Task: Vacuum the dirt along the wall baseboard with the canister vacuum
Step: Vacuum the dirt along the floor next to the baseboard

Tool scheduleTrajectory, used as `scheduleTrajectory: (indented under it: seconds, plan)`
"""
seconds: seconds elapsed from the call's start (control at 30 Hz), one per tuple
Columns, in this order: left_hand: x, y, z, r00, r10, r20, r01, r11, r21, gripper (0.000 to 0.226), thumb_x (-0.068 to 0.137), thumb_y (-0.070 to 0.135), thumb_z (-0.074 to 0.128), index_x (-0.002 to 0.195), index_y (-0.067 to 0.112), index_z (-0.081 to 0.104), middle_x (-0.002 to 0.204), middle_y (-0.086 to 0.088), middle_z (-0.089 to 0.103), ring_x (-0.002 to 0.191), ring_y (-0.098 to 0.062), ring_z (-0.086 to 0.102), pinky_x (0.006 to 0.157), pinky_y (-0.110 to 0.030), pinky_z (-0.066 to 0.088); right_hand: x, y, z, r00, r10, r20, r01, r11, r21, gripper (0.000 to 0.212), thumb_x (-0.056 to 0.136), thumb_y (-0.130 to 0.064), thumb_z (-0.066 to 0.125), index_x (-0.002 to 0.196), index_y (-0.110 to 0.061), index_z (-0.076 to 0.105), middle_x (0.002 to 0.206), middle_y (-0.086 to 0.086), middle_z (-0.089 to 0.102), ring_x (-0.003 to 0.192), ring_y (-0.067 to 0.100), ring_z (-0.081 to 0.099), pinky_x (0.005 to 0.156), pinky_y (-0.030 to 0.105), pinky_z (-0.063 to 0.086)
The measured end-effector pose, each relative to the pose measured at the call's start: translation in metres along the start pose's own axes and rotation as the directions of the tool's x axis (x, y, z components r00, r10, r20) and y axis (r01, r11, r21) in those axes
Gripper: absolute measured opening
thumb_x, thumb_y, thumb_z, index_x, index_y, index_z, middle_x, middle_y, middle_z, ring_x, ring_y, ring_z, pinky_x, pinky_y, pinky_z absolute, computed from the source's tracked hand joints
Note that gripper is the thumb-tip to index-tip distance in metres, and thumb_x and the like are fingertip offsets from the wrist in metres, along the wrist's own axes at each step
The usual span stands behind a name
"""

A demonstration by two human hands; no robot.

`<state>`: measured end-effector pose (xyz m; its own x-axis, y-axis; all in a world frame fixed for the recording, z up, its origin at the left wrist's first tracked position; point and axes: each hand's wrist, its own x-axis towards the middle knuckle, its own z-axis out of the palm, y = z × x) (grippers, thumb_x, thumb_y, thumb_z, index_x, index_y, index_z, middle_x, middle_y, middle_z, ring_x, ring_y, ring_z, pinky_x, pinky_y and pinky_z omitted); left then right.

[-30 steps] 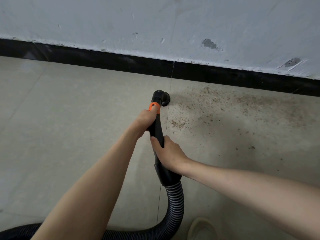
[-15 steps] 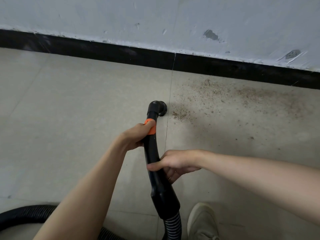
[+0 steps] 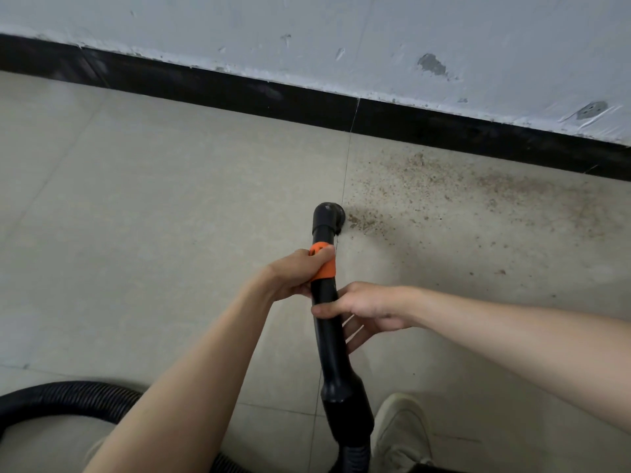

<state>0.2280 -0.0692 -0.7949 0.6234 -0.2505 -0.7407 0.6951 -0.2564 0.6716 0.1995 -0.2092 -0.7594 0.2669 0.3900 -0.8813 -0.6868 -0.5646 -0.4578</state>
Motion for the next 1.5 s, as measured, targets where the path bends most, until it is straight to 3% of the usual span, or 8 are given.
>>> scheduleTrajectory:
  seconds: [0.17,0.33,0.6,0.8,0.87,1.07,1.23,1.5]
  plan:
    - [0.016,0.018,0.001,0.976,0.091,-0.197,-0.114,0.987,-0.11,0.04,0.097,0.042,0.044,0.097,0.002,0.051,0.077,-0.005,0.051,0.065,-0.015,0.053,0.058,-0.023,0.047,0.009,-0.013,-0.006,0.958,-0.162,-0.237,0.154,0.987,-0.051,0.027,0.092,-0.034,0.064,0.095,-0.007,0.062,0.085,0.008,0.067,0.07,0.02,0.068,0.056,0.028,0.057]
    - [0.019,0.027,-0.008,0.984,0.082,-0.157,-0.098,0.99,-0.101,0.036,0.094,0.039,0.053,0.085,0.004,0.054,0.079,-0.007,0.056,0.068,-0.017,0.059,0.063,-0.023,0.053,0.008,-0.017,-0.009,0.954,-0.155,-0.256,0.144,0.988,-0.061,0.026,0.093,-0.032,0.063,0.096,-0.006,0.061,0.082,0.008,0.067,0.067,0.02,0.068,0.056,0.028,0.057]
    - [0.002,0.0,-0.004,0.984,-0.047,0.174,0.06,0.996,-0.072,0.037,0.093,0.038,0.054,0.102,0.002,0.056,0.087,-0.009,0.063,0.075,-0.016,0.063,0.072,-0.025,0.057,-0.009,0.002,-0.007,0.989,0.128,0.072,-0.12,0.988,-0.101,0.03,0.095,-0.022,0.061,0.108,0.005,0.059,0.117,0.031,0.063,0.085,0.033,0.067,0.086,0.041,0.056]
    - [-0.01,-0.013,-0.005,0.964,-0.077,0.254,0.105,0.989,-0.1,0.032,0.093,0.036,0.054,0.101,0.006,0.058,0.082,-0.002,0.067,0.066,-0.007,0.068,0.06,-0.019,0.053,-0.007,0.006,-0.009,0.95,0.217,0.225,-0.198,0.975,-0.103,0.022,0.095,-0.017,0.059,0.099,0.004,0.065,0.087,0.017,0.073,0.076,0.021,0.071,0.086,0.035,0.056]
    - [-0.014,-0.015,-0.005,0.962,-0.079,0.261,0.11,0.988,-0.108,0.031,0.092,0.036,0.055,0.102,0.006,0.057,0.086,-0.003,0.066,0.066,-0.007,0.068,0.059,-0.018,0.053,-0.007,0.003,-0.017,0.939,0.243,0.243,-0.217,0.968,-0.129,0.028,0.097,-0.016,0.056,0.111,0.008,0.062,0.096,0.018,0.073,0.086,0.019,0.071,0.084,0.031,0.056]
    - [-0.027,-0.032,0.002,0.961,-0.086,0.263,0.11,0.991,-0.078,0.03,0.092,0.036,0.056,0.108,0.01,0.055,0.096,-0.004,0.064,0.078,-0.013,0.066,0.072,-0.025,0.058,0.009,-0.014,-0.04,0.98,0.025,-0.196,-0.018,0.999,0.04,0.051,0.104,-0.031,0.042,0.133,0.01,0.048,0.105,0.026,0.068,0.073,0.017,0.06,0.06,0.02,0.051]
    - [-0.038,-0.042,0.009,0.957,-0.114,0.267,0.121,0.993,-0.011,0.031,0.091,0.036,0.059,0.106,0.01,0.053,0.094,-0.007,0.066,0.084,-0.018,0.067,0.08,-0.03,0.057,0.038,-0.023,-0.019,0.916,-0.045,-0.4,0.027,0.998,-0.051,0.043,0.091,-0.038,0.065,0.115,-0.003,0.06,0.097,0.013,0.069,0.082,0.022,0.066,0.061,0.025,0.048]
    - [-0.065,-0.069,-0.002,0.89,-0.289,0.352,0.264,0.957,0.119,0.035,0.087,0.035,0.065,0.099,0.003,0.058,0.088,-0.013,0.069,0.074,-0.019,0.069,0.067,-0.024,0.058,0.051,-0.023,0.012,0.98,0.142,-0.139,-0.153,0.986,-0.073,0.018,0.092,-0.028,0.065,0.089,-0.011,0.061,0.079,0.006,0.068,0.068,0.016,0.064,0.047,0.018,0.034]
